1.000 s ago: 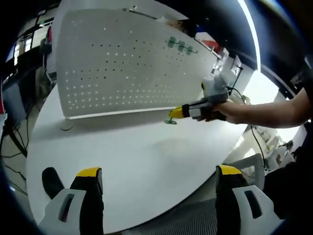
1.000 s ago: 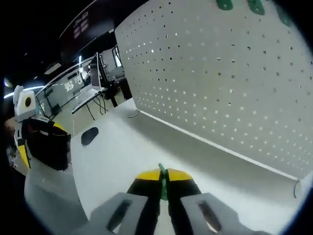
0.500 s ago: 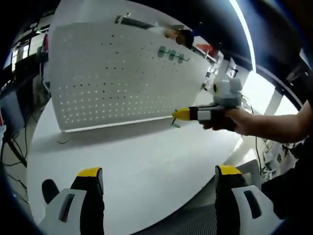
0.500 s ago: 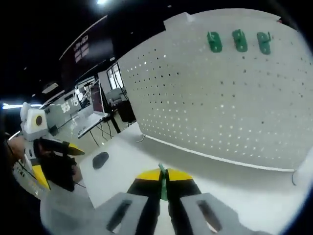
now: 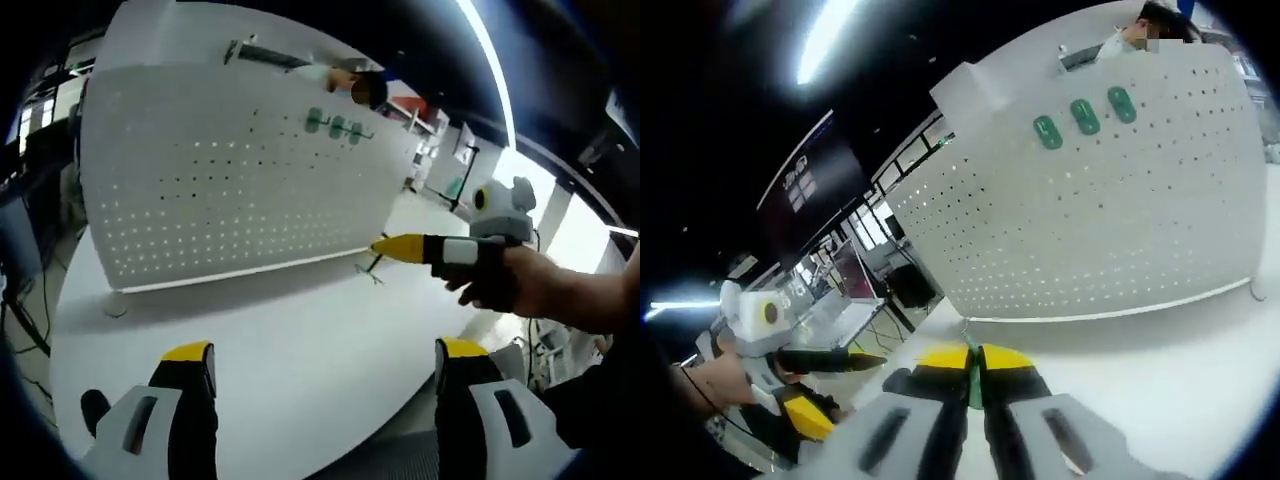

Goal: Insert the hook assembly into the mounting plate slot until the hook locks in place.

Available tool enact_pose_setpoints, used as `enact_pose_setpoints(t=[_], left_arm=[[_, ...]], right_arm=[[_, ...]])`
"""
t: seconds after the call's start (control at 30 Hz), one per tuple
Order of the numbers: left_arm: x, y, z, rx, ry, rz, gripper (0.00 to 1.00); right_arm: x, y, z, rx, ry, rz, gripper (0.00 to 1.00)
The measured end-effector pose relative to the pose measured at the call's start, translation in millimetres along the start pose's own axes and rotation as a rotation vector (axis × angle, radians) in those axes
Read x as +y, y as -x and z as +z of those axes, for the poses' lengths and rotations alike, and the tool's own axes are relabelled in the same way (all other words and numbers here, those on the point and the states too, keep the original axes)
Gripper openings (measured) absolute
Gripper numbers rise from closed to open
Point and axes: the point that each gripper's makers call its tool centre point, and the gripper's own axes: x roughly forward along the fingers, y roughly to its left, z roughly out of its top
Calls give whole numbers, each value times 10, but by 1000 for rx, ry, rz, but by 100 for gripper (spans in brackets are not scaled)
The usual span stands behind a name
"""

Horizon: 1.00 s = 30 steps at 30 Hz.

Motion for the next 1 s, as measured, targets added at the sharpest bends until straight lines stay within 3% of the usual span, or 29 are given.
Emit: enact_pose_setpoints(t=[0.07,0.23,0.53,1.0], left_arm=[[-31,-33,24,0,14,-11,88],[-62,-128,33,14,22,-15,84],[-120,-117,204,-60,132,-70,59],[-181,16,389,-116,132,-97,40]], right_arm=[[83,21,17,-29,-40,8,0],[298,53,44,-68,-45,15,0],[488,22,87,-105,-53,30,0],[781,-82,188,-151,-28,78,0]])
